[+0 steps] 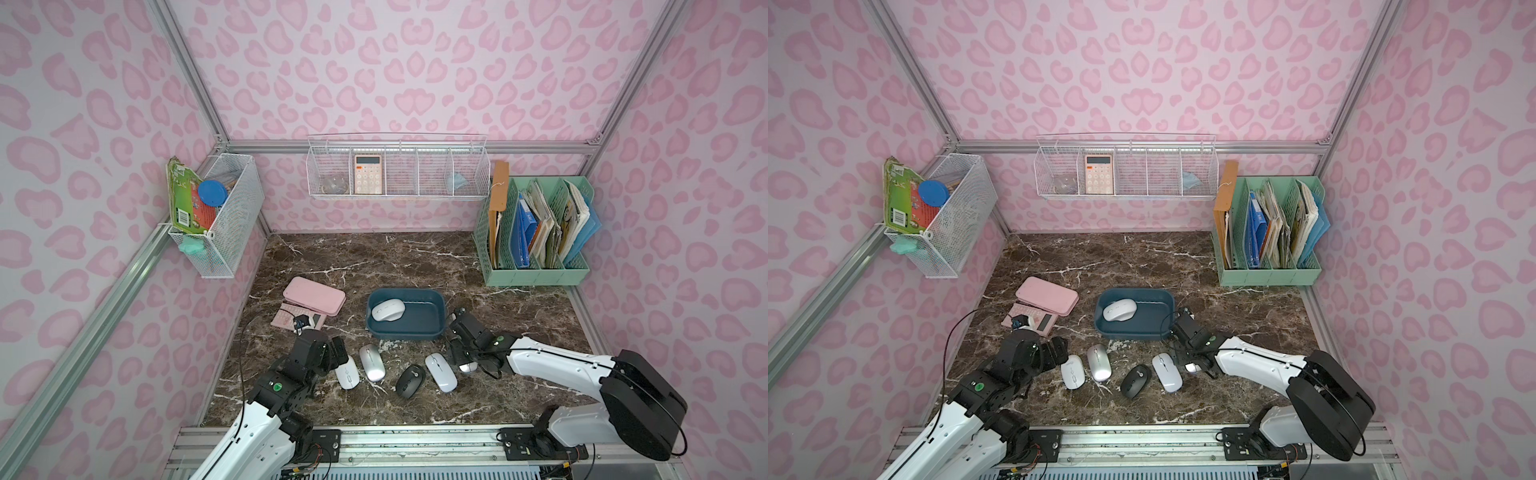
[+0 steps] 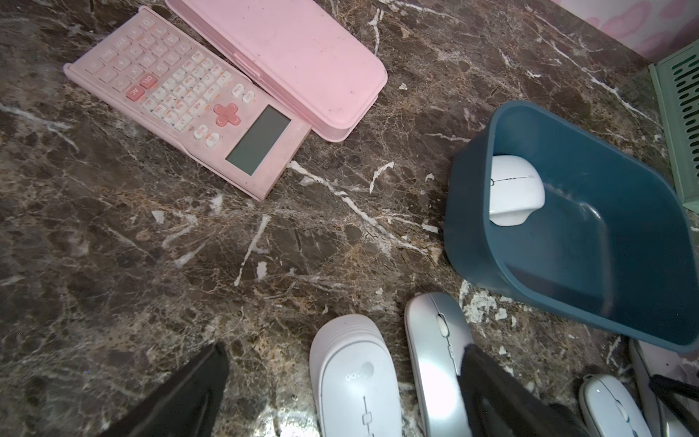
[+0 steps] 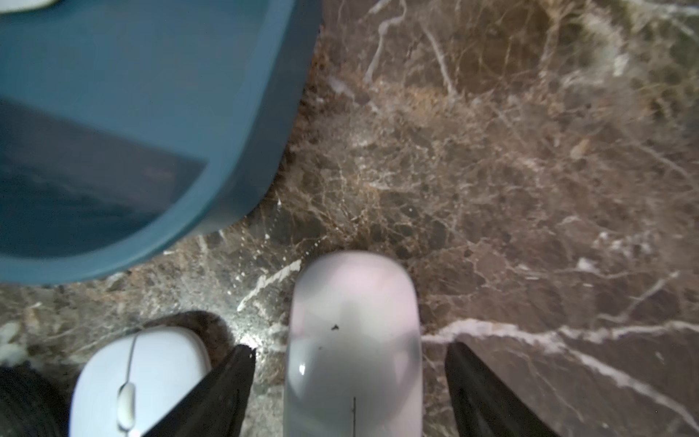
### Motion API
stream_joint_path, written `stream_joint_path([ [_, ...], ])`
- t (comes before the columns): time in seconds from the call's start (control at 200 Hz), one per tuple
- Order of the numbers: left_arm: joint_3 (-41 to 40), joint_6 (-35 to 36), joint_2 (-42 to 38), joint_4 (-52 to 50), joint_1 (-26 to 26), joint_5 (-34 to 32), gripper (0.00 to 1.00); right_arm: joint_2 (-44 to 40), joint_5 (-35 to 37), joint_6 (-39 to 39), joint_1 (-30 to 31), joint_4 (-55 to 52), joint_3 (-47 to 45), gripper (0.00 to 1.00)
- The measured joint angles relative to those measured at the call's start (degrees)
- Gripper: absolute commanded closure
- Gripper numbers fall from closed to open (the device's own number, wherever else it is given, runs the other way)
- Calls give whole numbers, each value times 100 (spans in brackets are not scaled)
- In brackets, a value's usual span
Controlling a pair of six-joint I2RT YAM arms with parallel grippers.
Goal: Take out the mouse from the storage box
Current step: Place the mouse at the center of the board, then pick up the mouse from the storage box.
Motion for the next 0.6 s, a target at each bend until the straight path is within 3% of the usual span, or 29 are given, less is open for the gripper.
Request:
stream_joint_path([
  [0.2,140,-2,459,151,0,57,1,-785,105,-61,-114,-101,-42,15],
  [0.35,623,26,1097,378,0,459,1,-1200,111,-33,-173,-177,-203,15],
  [0.6,2566,717,3473,684,-87,1526,1,-2350,81,90,-243,306,-1091,15],
])
